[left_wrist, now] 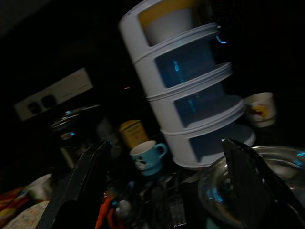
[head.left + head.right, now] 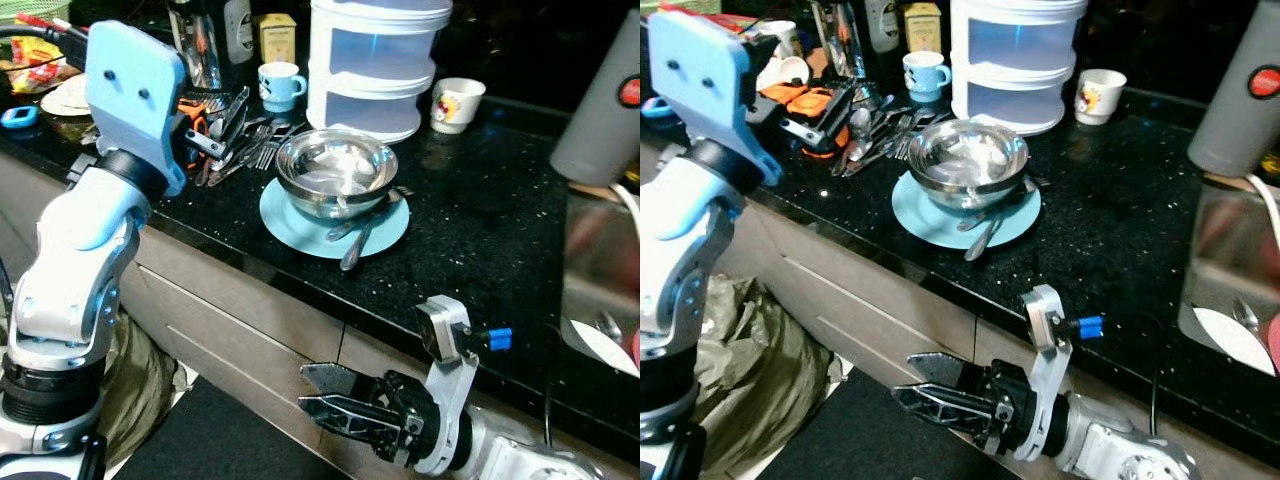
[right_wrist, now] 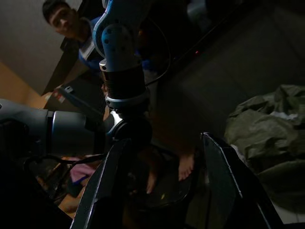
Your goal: Kitchen organization
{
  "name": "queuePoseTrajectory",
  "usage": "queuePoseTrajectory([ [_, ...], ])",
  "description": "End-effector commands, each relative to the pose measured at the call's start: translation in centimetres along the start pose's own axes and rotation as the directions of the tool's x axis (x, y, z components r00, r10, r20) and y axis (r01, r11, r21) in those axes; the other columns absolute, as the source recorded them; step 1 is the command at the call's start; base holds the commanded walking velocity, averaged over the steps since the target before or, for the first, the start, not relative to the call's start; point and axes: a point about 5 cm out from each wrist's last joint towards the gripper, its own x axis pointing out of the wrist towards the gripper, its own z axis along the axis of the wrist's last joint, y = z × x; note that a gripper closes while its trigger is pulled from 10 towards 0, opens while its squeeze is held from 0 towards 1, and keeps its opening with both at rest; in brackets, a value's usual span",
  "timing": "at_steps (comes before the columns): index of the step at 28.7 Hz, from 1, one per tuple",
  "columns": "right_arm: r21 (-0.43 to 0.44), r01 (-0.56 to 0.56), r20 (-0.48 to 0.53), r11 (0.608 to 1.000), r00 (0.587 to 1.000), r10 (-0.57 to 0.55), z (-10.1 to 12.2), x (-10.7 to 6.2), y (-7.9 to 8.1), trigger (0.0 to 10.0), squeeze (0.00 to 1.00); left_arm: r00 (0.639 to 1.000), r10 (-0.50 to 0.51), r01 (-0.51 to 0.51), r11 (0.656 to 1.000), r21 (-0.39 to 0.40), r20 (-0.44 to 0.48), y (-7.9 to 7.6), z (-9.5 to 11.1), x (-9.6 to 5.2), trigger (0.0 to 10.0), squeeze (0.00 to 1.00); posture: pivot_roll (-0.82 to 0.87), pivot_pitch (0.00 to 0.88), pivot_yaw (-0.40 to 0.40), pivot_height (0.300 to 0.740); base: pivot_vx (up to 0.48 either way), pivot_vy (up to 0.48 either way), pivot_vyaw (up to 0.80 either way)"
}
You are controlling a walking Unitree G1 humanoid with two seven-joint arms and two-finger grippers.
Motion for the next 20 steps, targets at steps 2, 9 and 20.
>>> queuePoseTrajectory([
  [2,0.014,0.028,0.006,1.0,1.0,-0.028,0.0,-0.4,-0.3,10.0,0.0,1.0,-0.015,0.016,0.999,-0.042,0.01,-0.4,-0.1,0.3,10.0,0.0,0.05,0.033,0.017,0.74,0.0,0.0,0.0],
  [9,0.015,0.043,0.006,0.999,0.999,-0.043,0.1,-0.3,-0.5,10.0,0.0,0.999,-0.037,0.038,0.997,-0.064,0.027,-0.3,0.0,0.1,10.0,0.0,0.04,0.033,0.014,0.74,0.0,0.0,0.0],
  [20,0.015,0.056,-0.001,0.998,0.998,-0.056,0.1,-0.3,-0.7,10.0,0.0,0.982,-0.188,0.187,0.982,-0.032,-0.031,0.9,-1.6,-0.8,10.0,0.0,0.03,0.036,0.006,0.74,0.0,0.0,0.0],
])
